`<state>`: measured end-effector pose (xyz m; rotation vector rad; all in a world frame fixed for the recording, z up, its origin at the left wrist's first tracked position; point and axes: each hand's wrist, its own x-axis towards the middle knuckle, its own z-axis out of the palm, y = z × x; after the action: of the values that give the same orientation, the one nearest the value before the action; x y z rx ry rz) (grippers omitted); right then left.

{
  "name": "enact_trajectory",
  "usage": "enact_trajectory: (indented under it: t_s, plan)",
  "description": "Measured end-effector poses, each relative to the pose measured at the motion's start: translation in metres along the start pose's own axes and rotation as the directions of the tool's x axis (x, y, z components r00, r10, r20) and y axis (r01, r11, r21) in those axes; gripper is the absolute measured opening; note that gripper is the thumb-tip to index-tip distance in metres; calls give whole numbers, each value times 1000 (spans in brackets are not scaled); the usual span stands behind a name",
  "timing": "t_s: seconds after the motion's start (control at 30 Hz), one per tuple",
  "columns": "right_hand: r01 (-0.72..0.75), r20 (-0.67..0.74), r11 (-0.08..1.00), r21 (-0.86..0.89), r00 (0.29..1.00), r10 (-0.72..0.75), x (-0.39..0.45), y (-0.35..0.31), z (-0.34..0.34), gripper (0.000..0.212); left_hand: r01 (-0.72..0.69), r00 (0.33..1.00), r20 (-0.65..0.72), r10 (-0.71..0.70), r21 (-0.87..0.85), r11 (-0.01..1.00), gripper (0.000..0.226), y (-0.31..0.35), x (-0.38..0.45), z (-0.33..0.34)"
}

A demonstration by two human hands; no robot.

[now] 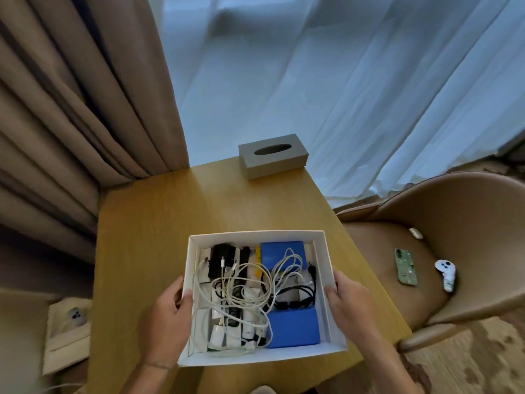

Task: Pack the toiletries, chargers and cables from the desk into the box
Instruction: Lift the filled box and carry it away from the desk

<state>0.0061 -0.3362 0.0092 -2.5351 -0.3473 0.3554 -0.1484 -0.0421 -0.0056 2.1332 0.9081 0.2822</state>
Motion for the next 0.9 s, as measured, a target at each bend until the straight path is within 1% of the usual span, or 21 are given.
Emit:
enact_trajectory:
  t_s: [0.1, 0.27, 0.37, 0.4, 0.47, 0.6, 0.7, 0.73, 0.87, 0.9]
  plan:
    - [-78, -59, 996, -35, 995, 76, -24, -1, -5, 10, -82, 996, 40, 81, 4, 997, 33, 9, -2, -5]
    - [-226, -155, 972, -64, 964, 214, -76, 9, -9, 24, -153, 979, 137, 154, -15, 988, 40, 25, -14, -10]
    - [-311, -193, 950, -18, 934, 302, -113, 13, -9, 28, -212, 952, 220, 214, -31, 977, 44, 31, -23, -8]
    - [-332, -206, 943, 4, 923, 325, -127, 15, -11, 25, -236, 940, 247, 236, -30, 971, 43, 34, -27, -5]
    - [-373, -239, 927, 46, 897, 372, -154, 20, -16, 12, -281, 914, 297, 275, -23, 959, 38, 43, -35, 2]
    - [-468, -300, 869, 161, 815, 495, -211, 36, -20, 23, -382, 852, 386, 354, -7, 924, 32, 68, -60, 15]
    - [-542, -350, 816, 202, 738, 577, -261, 53, -20, 29, -478, 783, 460, 420, 12, 878, 29, 88, -87, 28]
    - [-565, -373, 797, 215, 707, 601, -280, 60, -19, 28, -511, 755, 482, 445, 8, 859, 30, 93, -98, 33]
    - [-638, -443, 707, 304, 563, 698, -360, 85, -11, 10, -620, 642, 551, 533, -34, 783, 35, 105, -155, 54]
    - [-654, -449, 679, 333, 524, 724, -381, 91, -8, 12, -642, 616, 563, 551, -46, 765, 36, 107, -172, 59]
